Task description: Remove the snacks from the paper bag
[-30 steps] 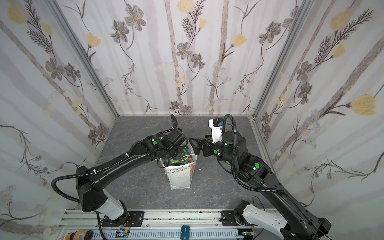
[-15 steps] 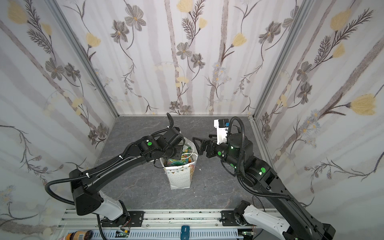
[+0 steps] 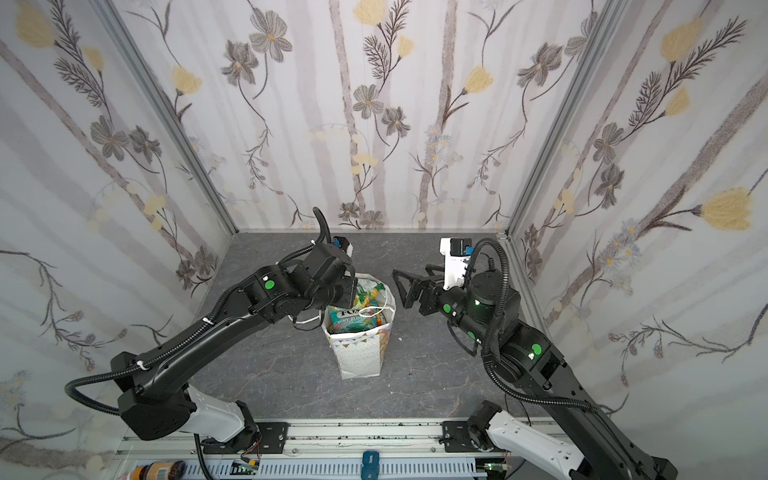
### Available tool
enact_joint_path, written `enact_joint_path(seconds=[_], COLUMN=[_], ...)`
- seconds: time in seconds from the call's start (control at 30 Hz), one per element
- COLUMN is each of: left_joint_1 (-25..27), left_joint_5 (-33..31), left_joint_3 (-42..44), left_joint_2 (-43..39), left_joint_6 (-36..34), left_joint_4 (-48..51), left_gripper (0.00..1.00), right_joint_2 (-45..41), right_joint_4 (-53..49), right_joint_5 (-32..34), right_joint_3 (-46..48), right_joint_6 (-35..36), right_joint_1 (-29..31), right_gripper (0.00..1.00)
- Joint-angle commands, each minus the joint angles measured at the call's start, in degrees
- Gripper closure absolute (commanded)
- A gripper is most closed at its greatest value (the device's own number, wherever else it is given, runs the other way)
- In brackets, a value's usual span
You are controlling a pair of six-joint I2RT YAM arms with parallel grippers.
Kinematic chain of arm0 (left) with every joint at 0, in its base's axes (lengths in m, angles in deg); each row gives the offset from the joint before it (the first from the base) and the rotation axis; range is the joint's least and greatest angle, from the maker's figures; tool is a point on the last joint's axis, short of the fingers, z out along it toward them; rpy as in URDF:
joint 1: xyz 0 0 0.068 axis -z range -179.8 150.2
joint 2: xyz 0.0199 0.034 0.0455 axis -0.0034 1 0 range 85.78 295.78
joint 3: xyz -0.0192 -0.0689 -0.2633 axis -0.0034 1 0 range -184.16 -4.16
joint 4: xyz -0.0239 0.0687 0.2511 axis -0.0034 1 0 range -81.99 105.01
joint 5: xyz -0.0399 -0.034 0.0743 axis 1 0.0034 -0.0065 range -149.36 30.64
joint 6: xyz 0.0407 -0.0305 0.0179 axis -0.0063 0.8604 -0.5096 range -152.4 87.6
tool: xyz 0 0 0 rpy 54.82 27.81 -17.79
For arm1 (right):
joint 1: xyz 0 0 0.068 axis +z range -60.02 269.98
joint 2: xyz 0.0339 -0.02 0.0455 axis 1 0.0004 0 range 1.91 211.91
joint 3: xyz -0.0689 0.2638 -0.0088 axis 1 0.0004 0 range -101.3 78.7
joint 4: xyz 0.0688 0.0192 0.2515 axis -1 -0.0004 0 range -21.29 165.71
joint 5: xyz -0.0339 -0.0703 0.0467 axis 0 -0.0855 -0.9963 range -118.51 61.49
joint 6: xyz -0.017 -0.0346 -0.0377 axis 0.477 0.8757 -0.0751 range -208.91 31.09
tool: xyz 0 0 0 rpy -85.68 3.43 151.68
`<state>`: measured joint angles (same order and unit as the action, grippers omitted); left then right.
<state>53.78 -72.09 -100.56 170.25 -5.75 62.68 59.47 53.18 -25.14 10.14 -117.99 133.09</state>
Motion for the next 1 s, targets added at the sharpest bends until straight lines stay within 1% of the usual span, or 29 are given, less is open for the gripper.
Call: enact_joint_path(seconds=[0.0, 0.17, 0.23, 0.37, 0.53, 0.6, 0.63, 0.67, 0.7, 0.8, 0.9, 0.97], left_joint_1=[0.12, 0.12, 0.14, 0.12, 0.12, 0.12, 0.17, 0.12, 0.12, 0.03, -1.28, -1.98], left_joint_5=[-3.03, -3.29, -2.84, -1.47, 0.85, 1.67, 1.20, 1.17, 1.95, 6.13, 8.36, 10.45], left_joint_3=[-2.43, -6.48, -8.41, -12.07, -14.44, -15.52, -16.04, -16.19, -15.50, -11.37, -10.85, -9.85], left_joint_2=[-0.67, -0.59, -0.44, -0.05, 0.28, 1.29, 1.94, 2.61, 2.98, 3.57, 6.16, 7.58], left_joint_6=[-2.29, -4.79, -5.95, -8.01, -10.66, -10.26, -9.08, -8.30, -7.87, -8.29, -6.36, -5.62], left_joint_4=[-0.01, -0.10, -0.03, 0.08, 0.18, 2.76, 4.97, 6.79, 8.29, 9.82, 14.18, 15.30], left_gripper=[1.00, 1.00, 1.00, 1.00, 1.00, 1.00, 0.92, 0.79, 0.72, 0.63, 0.51, 0.43], right_joint_2=[-0.19, -0.34, -0.31, -0.92, -1.82, -1.49, -1.08, -0.96, -1.04, -1.48, -1.67, -1.85], right_joint_4=[2.47, 2.79, 3.38, 6.13, 12.51, 13.33, 13.15, 13.01, 13.00, 13.46, 13.17, 12.99], right_joint_5=[0.59, 0.88, 0.01, 0.50, -1.05, -0.62, 0.75, 1.26, 1.15, 0.17, -0.25, -0.98], right_joint_3=[0.14, 0.32, 0.53, 2.10, 5.87, 6.69, 6.48, 6.34, 6.49, 7.42, 7.73, 7.82], right_joint_6=[-0.32, 0.14, 2.29, 11.75, 29.35, 33.46, 33.66, 33.52, 33.34, 32.36, 31.02, 30.30], right_joint_1=[0.13, -0.05, -0.09, -0.52, -0.92, -1.01, -1.08, -1.18, -1.34, -1.71, -1.98, -2.07], right_gripper=[0.00, 0.00, 0.00, 0.00, 0.00, 0.00, 0.00, 0.00, 0.00, 0.00, 0.00, 0.00])
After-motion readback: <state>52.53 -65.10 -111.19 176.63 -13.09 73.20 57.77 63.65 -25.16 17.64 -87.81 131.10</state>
